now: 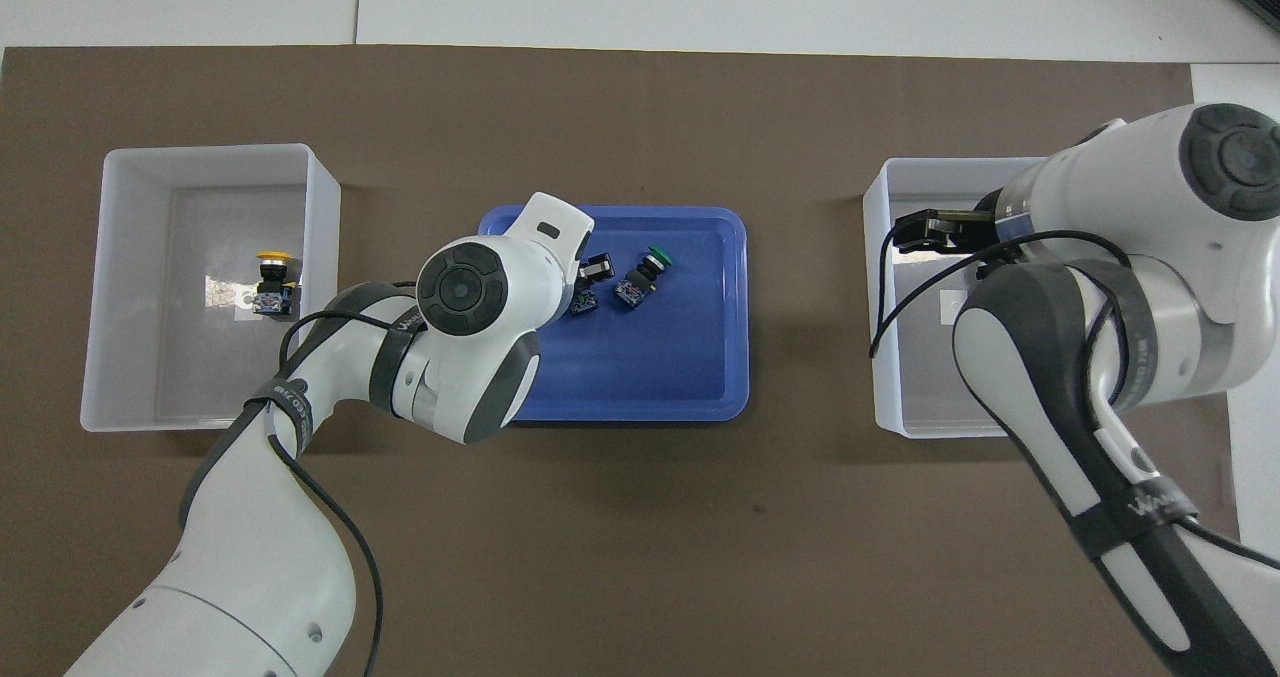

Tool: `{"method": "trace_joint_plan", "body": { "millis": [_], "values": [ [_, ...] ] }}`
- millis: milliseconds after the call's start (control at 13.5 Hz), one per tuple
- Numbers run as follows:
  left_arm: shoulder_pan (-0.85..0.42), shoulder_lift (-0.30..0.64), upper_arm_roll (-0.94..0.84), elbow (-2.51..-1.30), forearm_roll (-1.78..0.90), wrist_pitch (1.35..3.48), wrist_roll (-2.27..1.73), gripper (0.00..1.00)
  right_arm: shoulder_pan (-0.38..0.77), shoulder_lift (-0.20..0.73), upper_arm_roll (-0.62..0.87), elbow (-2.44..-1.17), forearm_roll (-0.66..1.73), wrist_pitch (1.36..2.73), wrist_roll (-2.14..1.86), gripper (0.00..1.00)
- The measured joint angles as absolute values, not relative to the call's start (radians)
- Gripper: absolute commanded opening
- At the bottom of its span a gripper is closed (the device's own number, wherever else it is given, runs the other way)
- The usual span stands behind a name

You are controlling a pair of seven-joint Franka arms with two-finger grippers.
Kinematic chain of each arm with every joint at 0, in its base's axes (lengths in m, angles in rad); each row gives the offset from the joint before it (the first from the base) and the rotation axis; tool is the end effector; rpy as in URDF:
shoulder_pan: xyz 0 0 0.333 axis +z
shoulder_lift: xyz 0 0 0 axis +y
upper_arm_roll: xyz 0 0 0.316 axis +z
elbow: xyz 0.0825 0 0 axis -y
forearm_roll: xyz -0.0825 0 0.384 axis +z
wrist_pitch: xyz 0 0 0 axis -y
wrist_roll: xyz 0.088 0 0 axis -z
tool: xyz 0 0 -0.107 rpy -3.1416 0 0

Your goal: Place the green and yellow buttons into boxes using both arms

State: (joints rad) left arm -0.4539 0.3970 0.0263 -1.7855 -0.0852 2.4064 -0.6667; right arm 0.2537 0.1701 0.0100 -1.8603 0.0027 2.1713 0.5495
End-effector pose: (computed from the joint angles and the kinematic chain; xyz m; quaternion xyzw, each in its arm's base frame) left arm 0.6084 -0.2796 0.3549 0.9827 0.1449 0.0814 0.0812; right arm 0.5964 0.1608 0.4405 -0.9872 0.1429 -0.0639 0.0297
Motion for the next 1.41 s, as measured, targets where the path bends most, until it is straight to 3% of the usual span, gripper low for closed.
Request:
{"method": "trace_joint_plan", "body": {
  "millis": [444,963,1037,1185,1407],
  "values": [
    [-0.173,0.258,0.032,-1.748,-0.085,2.135,-0.268,0.00,0.389,0.273,0.012,-1.857,0.003,2.329,0.903,1.00],
    [0.048,0.252,0.034,-1.890,-0.085,2.247,0.153,0.00,0.538,0.453,0.013,-1.722,-0.003,2.369,1.094,1.00],
    [0.058,0.253,0.034,-1.924,-0.085,2.288,0.174,0.08,0.542,0.475,0.013,-1.713,-0.017,2.380,1.085,1.00],
    [0.066,0.254,0.034,-1.989,-0.085,2.349,0.198,0.98,0.550,0.508,0.013,-1.703,-0.049,2.390,1.076,1.00],
    [0.073,0.252,0.033,-2.008,-0.085,2.362,0.205,1.00,0.554,0.533,0.013,-1.700,-0.060,2.451,1.072,1.00]
  ]
}}
